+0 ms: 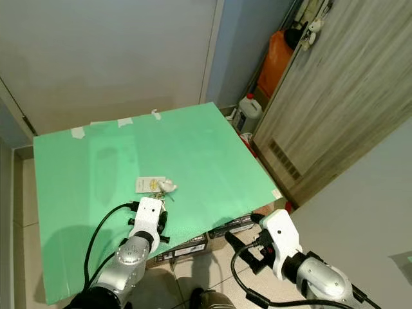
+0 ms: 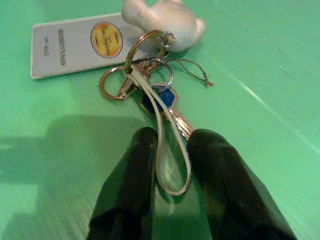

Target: Hang keys on a hook

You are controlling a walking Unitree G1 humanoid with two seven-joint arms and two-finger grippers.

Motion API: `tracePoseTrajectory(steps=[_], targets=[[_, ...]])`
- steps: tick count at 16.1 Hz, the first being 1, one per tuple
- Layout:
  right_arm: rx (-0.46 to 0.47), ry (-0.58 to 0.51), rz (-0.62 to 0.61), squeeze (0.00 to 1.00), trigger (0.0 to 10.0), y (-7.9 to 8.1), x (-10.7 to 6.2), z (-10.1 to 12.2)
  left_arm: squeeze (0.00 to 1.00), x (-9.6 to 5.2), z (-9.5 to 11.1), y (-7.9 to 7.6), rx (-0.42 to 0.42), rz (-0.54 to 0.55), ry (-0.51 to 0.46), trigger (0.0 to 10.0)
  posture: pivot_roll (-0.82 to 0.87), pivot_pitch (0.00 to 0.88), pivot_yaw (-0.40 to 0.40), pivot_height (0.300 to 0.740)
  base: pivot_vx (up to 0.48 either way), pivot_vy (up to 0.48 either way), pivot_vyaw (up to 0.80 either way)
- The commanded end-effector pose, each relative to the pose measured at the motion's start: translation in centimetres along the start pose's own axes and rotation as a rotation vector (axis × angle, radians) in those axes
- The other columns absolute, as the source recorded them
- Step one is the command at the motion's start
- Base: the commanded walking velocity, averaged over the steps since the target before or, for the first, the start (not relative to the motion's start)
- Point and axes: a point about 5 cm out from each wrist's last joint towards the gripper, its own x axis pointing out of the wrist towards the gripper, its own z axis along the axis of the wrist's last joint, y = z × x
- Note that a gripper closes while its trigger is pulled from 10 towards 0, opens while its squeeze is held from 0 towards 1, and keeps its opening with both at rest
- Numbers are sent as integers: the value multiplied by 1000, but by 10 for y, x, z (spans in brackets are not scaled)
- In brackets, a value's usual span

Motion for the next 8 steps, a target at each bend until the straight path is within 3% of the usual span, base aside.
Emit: tracePoseTrajectory(steps=[1,6,8], targets=[[-8,3,-11,0,10000,-2,-1,2,0,-3,-5,-2,28,2,-17,0,-189,118,-137,740,0,0,0],[-3,-6,-13,0,10000,-2,5,2,0,-4,3,7,21,24,-111,0,-175,98,-129,740,0,0,0],[-12,-23,-15,0,10000,-6,12,6,0,-4,16,11,18,22,-190,0,-165,87,-126,740,0,0,0]])
